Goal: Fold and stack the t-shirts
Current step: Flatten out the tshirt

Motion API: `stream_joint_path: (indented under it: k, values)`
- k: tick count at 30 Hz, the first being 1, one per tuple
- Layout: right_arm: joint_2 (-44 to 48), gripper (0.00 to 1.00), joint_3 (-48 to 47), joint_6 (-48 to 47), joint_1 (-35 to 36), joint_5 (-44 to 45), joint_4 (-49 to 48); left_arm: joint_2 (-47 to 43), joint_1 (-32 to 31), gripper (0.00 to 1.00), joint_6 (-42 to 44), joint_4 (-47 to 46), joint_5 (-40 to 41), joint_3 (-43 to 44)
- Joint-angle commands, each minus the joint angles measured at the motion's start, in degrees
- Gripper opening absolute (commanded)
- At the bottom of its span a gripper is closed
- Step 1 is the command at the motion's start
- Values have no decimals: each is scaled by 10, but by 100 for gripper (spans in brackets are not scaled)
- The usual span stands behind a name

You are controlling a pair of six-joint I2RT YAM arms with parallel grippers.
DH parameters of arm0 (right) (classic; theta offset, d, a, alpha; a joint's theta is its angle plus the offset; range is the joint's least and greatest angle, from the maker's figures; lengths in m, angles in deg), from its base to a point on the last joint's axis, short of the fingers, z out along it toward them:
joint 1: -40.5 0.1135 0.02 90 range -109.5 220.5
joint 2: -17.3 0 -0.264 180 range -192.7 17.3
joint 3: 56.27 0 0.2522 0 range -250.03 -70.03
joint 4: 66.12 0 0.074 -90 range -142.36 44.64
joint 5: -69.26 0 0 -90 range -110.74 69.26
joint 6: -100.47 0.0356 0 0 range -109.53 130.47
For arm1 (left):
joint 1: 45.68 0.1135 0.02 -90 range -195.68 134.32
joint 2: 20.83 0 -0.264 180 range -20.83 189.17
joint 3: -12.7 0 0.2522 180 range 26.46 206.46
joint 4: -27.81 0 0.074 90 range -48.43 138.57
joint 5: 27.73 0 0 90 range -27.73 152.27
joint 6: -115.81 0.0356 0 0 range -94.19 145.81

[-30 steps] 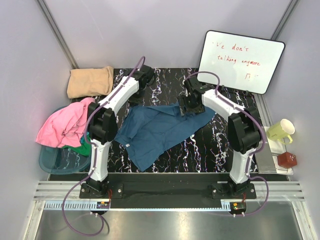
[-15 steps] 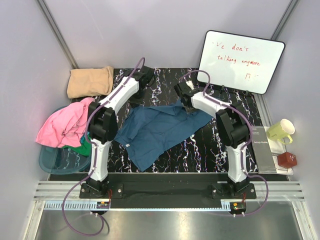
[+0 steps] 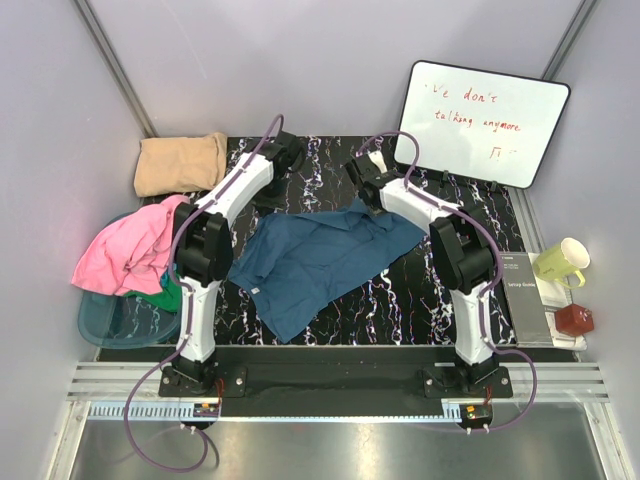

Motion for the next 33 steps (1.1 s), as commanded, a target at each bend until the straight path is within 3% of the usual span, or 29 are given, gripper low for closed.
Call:
stream_joint_path:
  k: [1,2,5,7,18,28,33]
  values:
    - [64,42,15,14,6,-28,-1,-20,6,0,1,-8,-9,1]
    - [75,56,23,17,6,-36,-1,-20,7,0,1,-8,-10,1]
    - [104,81,61,23,14,-55,-2,-18,9,0,1,-8,-13,1]
    - [127,85,93,23,19,-58,-18,-16,9,0,1,-9,-14,2]
    - [130,85,205,23,52,-64,-152,-22,8,0,2,-20,-28,-16]
    - [42,83,130,17,56,-13,-184,-54,8,0,5,-41,-15,-62]
    - [42,83,106,7,56,-6,-184,-55,8,0,5,-43,-16,-67]
